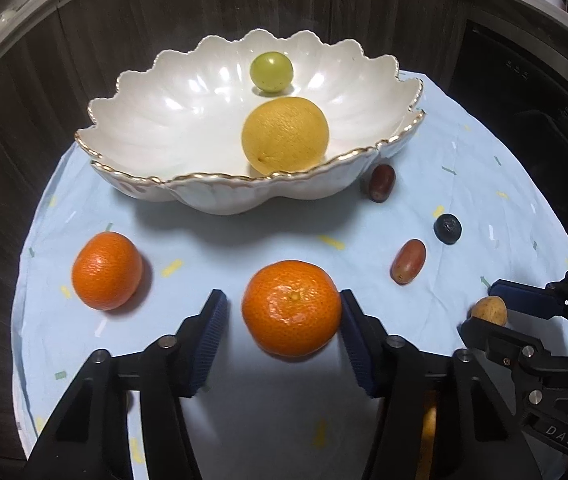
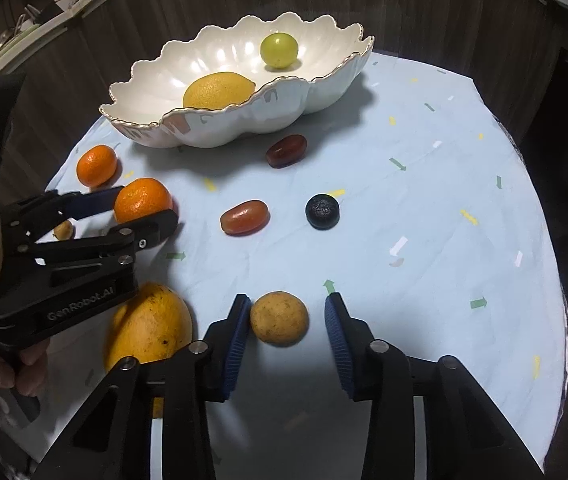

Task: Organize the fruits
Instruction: 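Grasp the mandarin with the left tool while the right tool grasps the brown kiwi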

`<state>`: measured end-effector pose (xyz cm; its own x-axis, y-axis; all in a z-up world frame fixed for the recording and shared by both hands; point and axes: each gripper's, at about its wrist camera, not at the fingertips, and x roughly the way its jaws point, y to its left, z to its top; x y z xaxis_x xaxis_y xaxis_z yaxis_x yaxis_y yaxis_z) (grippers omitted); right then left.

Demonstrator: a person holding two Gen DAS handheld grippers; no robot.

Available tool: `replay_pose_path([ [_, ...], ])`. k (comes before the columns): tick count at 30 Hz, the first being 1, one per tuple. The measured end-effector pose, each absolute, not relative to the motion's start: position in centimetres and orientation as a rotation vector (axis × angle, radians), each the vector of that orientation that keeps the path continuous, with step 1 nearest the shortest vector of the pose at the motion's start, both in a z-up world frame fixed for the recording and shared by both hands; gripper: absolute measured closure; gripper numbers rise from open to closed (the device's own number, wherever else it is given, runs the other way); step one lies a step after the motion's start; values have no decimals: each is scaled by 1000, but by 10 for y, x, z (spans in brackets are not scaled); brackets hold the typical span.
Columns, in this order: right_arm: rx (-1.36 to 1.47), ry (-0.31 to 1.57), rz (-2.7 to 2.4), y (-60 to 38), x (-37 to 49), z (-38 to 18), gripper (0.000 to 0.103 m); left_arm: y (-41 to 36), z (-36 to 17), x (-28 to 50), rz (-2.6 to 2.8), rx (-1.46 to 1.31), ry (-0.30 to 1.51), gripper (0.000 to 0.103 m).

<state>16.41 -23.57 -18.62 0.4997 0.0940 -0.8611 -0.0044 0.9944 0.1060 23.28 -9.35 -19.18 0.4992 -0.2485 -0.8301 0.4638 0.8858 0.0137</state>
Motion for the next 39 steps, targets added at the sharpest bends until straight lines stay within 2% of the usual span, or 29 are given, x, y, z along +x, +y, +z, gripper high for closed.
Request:
replay_pose_path([
  [2,91,1044,70,-233,164,-186,73,-95,-192,232,-444,247,955,56],
  [9,87,1034,70,-233,163,-185,74,-99,-193,229,-436,269,941,59],
  [39,88,922,44,-239,178,-134,74,-87,-136,222,-392,228,862,60],
])
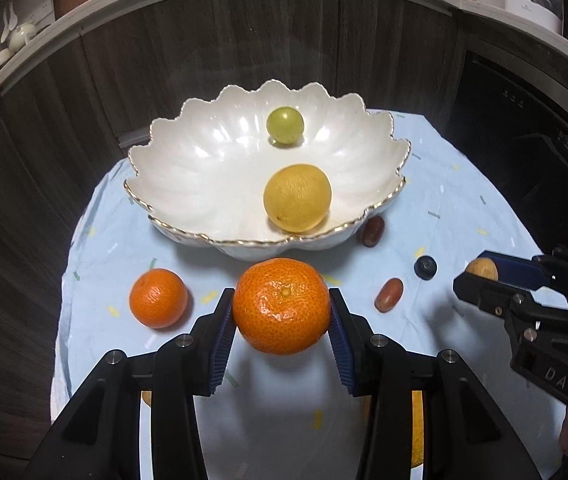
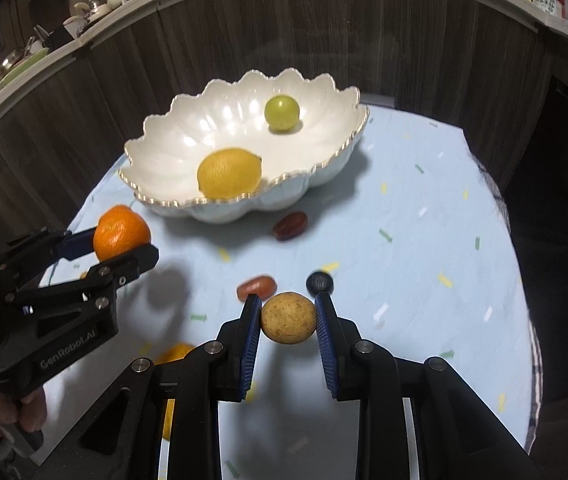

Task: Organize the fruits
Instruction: 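Grasp the mandarin with the left tool while the right tool grasps the brown kiwi, then carry the mandarin and kiwi over the bowl and open both tools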

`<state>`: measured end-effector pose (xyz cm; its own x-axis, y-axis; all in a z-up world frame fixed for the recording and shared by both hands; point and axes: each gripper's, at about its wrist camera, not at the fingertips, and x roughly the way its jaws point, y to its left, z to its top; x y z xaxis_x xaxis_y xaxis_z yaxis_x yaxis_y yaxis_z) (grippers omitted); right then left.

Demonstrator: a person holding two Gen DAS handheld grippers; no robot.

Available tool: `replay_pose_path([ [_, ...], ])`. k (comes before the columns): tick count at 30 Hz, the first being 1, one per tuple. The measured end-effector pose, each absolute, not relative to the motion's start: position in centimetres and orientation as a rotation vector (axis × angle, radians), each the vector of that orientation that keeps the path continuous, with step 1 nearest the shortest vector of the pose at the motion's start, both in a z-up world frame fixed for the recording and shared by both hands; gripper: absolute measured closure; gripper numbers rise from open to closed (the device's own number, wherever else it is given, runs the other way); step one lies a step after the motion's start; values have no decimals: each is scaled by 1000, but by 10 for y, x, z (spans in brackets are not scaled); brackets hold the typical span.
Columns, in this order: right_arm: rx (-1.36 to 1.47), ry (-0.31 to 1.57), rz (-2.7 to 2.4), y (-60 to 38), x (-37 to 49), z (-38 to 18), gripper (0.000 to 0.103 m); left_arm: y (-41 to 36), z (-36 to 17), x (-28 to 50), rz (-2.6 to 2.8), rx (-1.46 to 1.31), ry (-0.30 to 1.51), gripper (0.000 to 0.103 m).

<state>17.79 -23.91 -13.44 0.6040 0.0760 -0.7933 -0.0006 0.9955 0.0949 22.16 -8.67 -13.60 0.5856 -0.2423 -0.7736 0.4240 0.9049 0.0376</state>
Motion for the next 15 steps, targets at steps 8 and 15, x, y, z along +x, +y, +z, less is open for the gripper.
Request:
replay_pose_path([
  [8,81,879,47,-239,194,-116,74,-83,-123,229,-379,214,839,60],
  [15,74,848,50,-239,210,-103,74,-78,-113,240,-363,199,819,60],
])
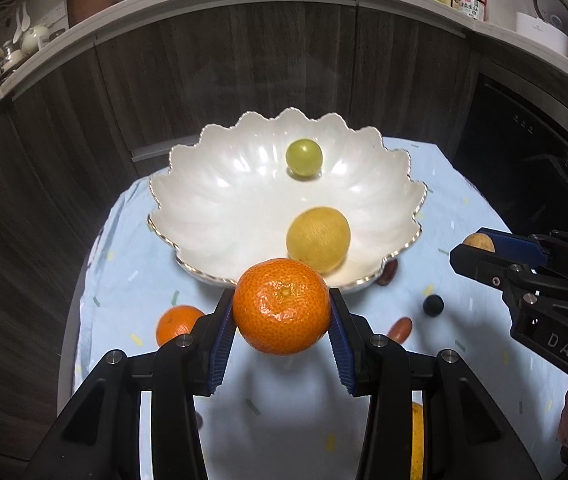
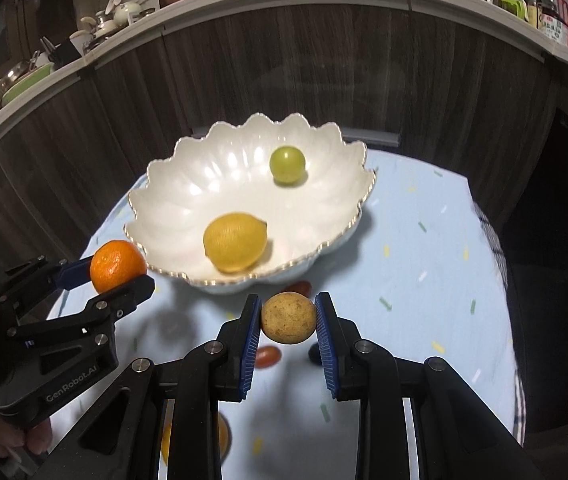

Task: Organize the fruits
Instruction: 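Carry the mandarin and kiwi over the bowl and open both tools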

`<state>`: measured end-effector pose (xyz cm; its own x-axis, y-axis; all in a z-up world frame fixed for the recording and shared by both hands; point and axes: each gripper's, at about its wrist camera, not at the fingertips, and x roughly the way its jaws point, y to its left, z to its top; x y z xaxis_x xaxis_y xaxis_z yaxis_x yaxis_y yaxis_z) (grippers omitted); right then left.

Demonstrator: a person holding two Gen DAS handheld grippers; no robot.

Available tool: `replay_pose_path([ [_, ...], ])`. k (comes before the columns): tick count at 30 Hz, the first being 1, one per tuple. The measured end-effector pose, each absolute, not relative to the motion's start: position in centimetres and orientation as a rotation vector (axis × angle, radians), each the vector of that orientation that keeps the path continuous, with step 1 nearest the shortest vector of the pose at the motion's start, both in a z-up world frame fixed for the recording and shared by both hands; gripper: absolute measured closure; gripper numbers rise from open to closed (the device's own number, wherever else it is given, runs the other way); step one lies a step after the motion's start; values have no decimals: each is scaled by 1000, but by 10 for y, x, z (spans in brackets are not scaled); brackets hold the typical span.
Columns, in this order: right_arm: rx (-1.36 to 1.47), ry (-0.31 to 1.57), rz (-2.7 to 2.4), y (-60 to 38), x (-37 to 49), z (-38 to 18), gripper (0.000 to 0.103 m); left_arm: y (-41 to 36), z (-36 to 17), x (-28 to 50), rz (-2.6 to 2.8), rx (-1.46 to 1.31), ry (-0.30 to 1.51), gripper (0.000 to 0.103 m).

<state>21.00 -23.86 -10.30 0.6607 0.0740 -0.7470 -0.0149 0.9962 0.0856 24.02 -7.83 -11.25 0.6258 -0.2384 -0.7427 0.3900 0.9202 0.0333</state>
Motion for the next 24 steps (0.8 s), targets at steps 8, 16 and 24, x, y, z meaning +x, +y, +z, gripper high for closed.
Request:
replay_pose_path([
  [8,61,817,46,-240,227,-90,74,-76,-103,254,-348,188,799,60],
  [16,54,798,44,-240,243,-83,74,-74,-95,271,-331,181,781,60],
  [24,56,807,31,-244,267,-87,74,-72,-98,292,-300,172,794,60],
])
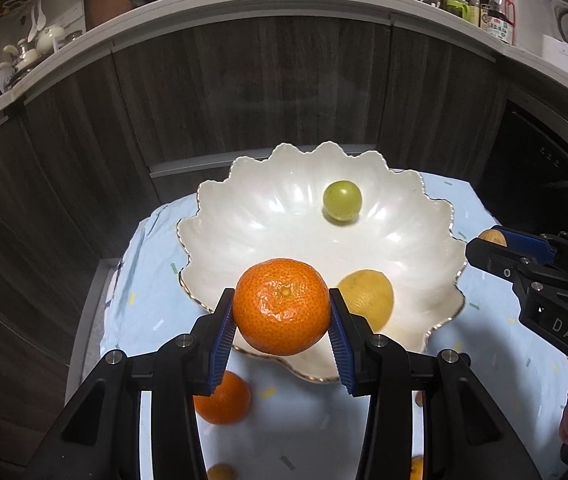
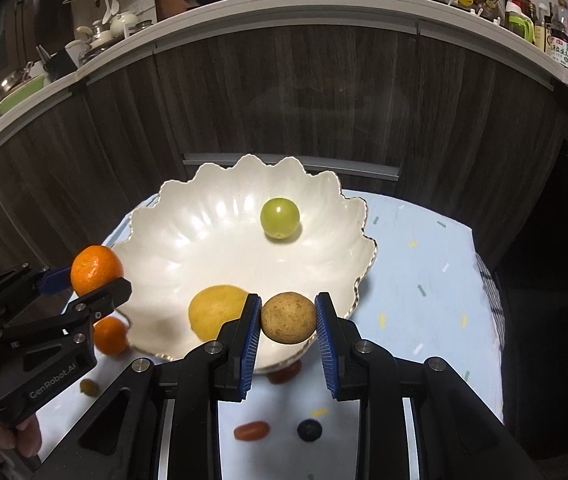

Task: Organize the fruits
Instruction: 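Carry the mandarin and kiwi over the bowl and open both tools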

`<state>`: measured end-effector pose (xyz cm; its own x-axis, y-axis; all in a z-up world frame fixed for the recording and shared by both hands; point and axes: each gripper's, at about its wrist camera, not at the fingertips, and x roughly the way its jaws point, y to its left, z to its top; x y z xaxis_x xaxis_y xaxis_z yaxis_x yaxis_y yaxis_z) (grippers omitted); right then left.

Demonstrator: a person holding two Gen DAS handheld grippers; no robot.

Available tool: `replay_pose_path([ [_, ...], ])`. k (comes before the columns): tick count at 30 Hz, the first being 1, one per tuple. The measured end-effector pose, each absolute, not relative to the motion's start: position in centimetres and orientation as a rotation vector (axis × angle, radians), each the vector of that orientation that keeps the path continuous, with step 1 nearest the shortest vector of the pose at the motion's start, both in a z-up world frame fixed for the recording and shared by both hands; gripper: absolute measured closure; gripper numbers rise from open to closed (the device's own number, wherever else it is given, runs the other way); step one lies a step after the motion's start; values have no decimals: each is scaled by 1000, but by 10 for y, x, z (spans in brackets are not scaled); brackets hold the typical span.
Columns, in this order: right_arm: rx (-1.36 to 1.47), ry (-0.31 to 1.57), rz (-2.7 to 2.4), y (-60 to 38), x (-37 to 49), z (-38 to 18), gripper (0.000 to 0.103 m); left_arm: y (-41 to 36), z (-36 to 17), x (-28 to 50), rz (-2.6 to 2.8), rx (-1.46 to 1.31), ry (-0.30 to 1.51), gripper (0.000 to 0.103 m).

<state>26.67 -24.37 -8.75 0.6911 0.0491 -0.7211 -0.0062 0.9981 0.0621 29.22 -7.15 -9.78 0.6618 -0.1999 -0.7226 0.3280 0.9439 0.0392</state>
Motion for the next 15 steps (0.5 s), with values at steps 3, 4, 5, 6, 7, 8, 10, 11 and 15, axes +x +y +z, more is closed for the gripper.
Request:
replay_pose_path([
  [3,60,813,24,-246,276,-90,74,-71,-103,299,-292,170,805,60],
  [4,60,815,23,-246,279,-90,74,-71,-104,301,-290,169,809,60],
  [5,59,816,21,-246,282,-91,74,-71,-106,303,-288,170,814,60],
  [6,58,817,19,-246,284,-92,74,-70,-108,305,-286,169,818,60],
  [7,57,820,18,-246,287,-93,74,-70,-109,307,-282,167,827,60],
  [8,56,825,17,-246,290,-94,74,-70,-111,309,-280,166,832,60],
  [10,54,835,16,-245,294,-98,74,-69,-114,312,-277,165,839,60],
  [11,56,842,15,-245,296,-100,74,-69,-115,314,-276,164,843,60],
  [15,62,867,14,-246,301,-109,74,-69,-120,319,-274,167,857,59],
])
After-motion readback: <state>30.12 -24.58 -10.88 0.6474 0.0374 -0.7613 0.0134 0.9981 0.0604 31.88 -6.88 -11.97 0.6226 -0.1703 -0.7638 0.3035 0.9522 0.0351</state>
